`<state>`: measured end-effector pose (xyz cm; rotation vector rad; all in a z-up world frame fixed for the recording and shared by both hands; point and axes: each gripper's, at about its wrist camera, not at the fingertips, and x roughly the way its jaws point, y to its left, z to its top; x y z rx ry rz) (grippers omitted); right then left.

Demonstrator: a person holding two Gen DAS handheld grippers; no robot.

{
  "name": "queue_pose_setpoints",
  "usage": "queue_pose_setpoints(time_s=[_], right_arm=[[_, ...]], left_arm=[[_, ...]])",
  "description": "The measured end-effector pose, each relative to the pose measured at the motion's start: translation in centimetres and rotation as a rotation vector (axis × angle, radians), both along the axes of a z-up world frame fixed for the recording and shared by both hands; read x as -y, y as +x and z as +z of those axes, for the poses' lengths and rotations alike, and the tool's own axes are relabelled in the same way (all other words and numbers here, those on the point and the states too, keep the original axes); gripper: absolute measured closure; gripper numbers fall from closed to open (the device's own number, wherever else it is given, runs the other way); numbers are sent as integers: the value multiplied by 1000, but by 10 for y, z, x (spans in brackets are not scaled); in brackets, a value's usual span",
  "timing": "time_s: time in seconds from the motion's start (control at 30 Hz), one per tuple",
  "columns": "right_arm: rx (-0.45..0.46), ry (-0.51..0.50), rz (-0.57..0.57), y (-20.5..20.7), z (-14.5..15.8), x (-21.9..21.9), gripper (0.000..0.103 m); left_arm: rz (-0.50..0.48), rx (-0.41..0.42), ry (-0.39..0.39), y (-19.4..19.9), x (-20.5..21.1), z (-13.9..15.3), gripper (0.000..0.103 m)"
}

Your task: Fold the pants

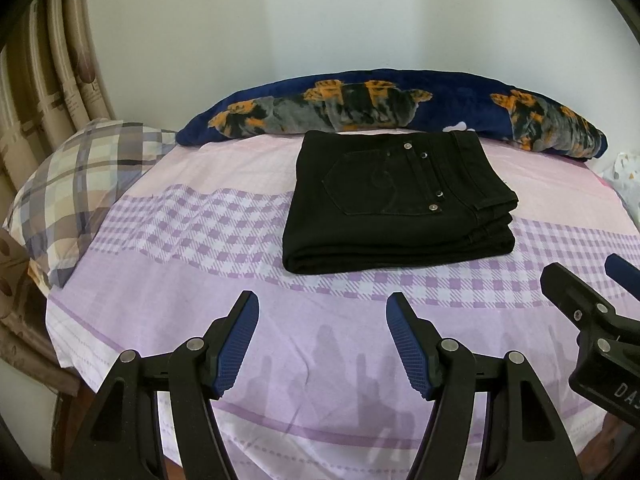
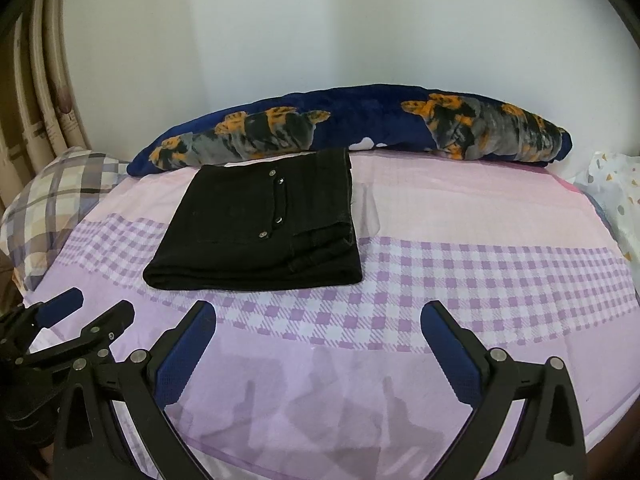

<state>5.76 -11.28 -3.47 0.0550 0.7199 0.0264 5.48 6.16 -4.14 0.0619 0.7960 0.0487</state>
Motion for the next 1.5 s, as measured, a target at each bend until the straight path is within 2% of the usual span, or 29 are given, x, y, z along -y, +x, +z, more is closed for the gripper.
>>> queue_pose_setpoints(time_s=[0.37, 1.5], right_arm=[[-9, -8, 7, 1, -2, 0, 1], [-21, -9, 4, 2, -7, 1, 1]], left_arm=[[-15, 2, 26, 1, 2, -2, 36], [-18, -2, 25, 1, 5, -2, 36]])
